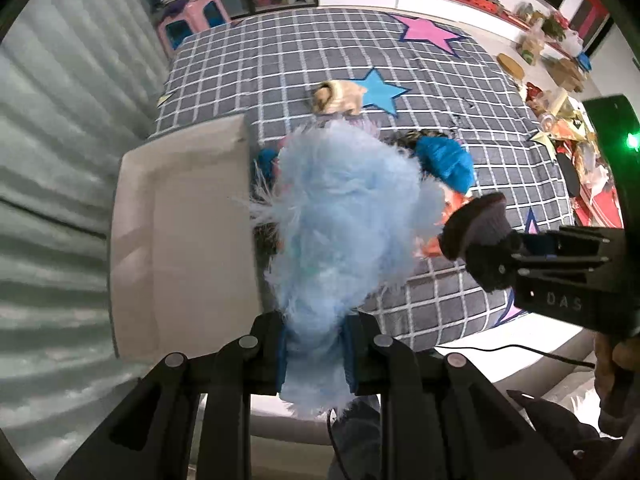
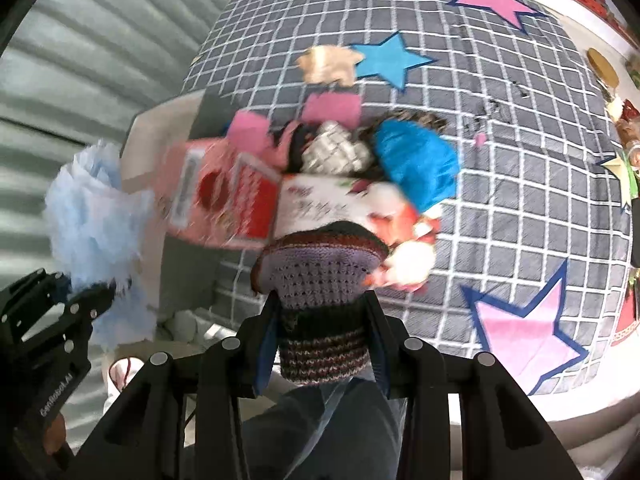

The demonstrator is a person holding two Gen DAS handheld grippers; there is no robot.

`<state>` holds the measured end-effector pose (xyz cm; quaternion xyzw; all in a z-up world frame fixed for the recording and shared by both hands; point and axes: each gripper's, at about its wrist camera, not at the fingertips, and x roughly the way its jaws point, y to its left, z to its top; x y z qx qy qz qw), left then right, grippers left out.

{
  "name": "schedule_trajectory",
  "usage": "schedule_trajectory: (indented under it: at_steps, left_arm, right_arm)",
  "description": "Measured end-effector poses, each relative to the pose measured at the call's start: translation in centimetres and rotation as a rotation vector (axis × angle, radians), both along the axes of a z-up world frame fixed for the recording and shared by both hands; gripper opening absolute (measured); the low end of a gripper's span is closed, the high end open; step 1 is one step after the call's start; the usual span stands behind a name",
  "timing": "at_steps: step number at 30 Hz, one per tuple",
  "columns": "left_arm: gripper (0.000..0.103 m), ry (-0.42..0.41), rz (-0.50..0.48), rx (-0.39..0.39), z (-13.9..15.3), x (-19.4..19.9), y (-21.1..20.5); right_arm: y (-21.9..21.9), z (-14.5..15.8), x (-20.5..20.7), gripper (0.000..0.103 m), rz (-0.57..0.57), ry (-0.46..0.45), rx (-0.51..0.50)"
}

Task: Organize soft objects
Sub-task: 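Carry the fluffy toy and striped knit item with both tools over the white box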

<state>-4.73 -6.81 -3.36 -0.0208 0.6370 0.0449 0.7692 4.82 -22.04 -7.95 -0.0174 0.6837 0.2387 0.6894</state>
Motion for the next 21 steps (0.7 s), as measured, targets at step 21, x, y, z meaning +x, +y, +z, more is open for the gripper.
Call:
schedule_trajectory:
  at_steps: [21]
  left_arm:
    - [0.024, -0.02, 0.261, -0.007, -0.6, -7.4, 9.7]
  right_arm:
    - [9.9, 1.0, -7.4, 0.041, 0.236, -0.025, 0.0]
